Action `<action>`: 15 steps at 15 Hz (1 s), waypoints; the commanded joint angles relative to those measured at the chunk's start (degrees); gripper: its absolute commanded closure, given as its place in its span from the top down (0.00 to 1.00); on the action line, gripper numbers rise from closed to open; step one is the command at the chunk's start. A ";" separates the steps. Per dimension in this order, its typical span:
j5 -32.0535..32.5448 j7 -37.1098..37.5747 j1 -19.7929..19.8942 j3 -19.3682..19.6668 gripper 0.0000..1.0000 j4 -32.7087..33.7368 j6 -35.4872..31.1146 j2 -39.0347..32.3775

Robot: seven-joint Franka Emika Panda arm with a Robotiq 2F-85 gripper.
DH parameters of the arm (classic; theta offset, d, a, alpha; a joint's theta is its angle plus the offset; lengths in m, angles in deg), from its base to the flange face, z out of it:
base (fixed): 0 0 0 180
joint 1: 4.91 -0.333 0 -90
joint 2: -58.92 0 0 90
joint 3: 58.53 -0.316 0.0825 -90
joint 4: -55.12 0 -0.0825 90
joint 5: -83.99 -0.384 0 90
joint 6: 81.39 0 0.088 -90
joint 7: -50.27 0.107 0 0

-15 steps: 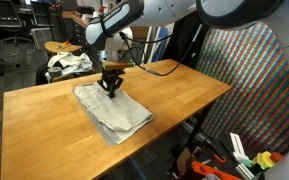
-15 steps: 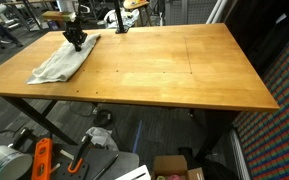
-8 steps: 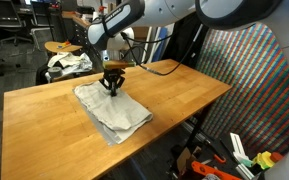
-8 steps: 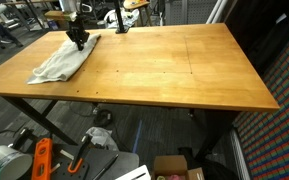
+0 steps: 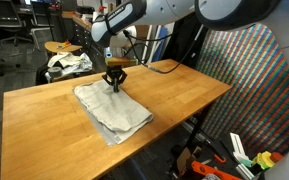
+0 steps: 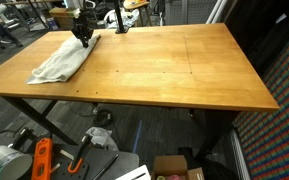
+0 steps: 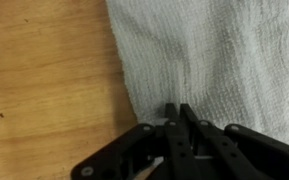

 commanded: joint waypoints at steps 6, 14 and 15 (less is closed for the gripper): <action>-0.39 1.25 -0.36 0.64 0.12 4.85 -1.46 -0.50; -0.84 4.16 -2.10 0.28 0.12 7.46 -6.88 -2.98; -0.84 4.65 -2.21 0.39 0.12 7.69 -7.86 -3.42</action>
